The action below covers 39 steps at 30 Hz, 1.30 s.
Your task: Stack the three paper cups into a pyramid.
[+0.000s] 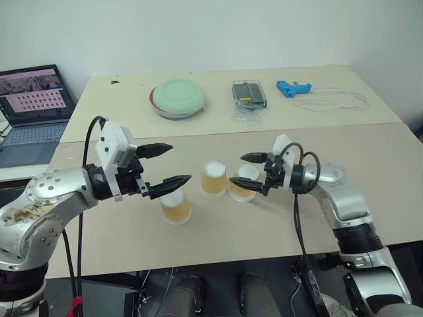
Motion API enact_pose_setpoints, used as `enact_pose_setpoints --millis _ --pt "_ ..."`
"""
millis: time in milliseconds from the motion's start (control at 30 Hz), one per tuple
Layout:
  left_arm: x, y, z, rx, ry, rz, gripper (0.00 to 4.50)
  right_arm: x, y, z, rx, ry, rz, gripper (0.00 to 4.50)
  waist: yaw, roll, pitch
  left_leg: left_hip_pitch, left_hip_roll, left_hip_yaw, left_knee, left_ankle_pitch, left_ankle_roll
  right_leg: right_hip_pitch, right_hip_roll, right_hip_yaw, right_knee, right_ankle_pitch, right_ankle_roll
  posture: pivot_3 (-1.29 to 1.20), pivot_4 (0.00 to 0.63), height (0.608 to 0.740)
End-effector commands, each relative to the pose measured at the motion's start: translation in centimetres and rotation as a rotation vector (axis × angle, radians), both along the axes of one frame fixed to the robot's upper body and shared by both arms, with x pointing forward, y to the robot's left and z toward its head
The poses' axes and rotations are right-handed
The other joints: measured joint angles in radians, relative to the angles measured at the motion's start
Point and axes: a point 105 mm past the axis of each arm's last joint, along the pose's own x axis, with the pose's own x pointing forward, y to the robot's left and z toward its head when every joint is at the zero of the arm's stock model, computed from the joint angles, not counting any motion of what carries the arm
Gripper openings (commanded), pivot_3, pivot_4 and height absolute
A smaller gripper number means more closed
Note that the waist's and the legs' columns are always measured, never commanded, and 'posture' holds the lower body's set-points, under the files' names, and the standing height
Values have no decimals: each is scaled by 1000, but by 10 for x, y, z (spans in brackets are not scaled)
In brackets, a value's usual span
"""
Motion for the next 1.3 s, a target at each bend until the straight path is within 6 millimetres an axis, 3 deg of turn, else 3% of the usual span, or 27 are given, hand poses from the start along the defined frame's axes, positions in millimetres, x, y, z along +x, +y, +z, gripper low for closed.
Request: enact_pose_setpoints --millis 33,267,433,533,700,833,1067,1300 --pt "-2 4 7 13 -44 17 4500 -18 1 58 64 -143 72 4416 0 0 0 0 0 0 0 0 0 0 0 0 0 0 0 0 150 740" --pt "-1 7 5 2 -58 69 4500 -47 6 93 54 -193 163 4416 2 0 0 0 1 0 0 0 0 0 0 0 0 0 0 0 150 740" --pt "-7 23 5 -13 -55 179 4500 -65 -5 69 -136 -151 224 4416 6 -1 0 -1 1 0 0 -1 1 0 -1 -1 -1 0 0 0 150 740" --pt "-15 35 6 -8 -48 252 4500 -64 -20 53 -239 -126 204 4416 8 -1 0 -1 1 0 0 -1 1 0 -1 -1 -1 -1 1 0 150 740" --pt "-41 33 -15 -34 28 291 4500 -50 -31 50 -230 -113 153 4416 2 -1 0 0 3 3 0 -1 1 2 -2 1 -1 -5 8 0 150 740" --pt "-47 33 -24 -56 83 295 4500 -47 -28 49 -233 -125 159 4416 14 -1 0 0 6 3 0 -1 1 2 -2 0 -2 -5 7 0 150 740" --pt "-48 41 -45 -35 157 307 4500 -50 -25 51 -226 -131 181 4416 24 -1 0 -1 7 5 0 -1 0 1 -1 0 -3 -5 7 0 150 740" --pt "-30 40 -76 -29 182 301 4500 -55 -29 57 -228 -137 164 4416 25 -1 0 -2 8 6 0 -1 0 1 -2 0 -3 -5 7 0 150 740"
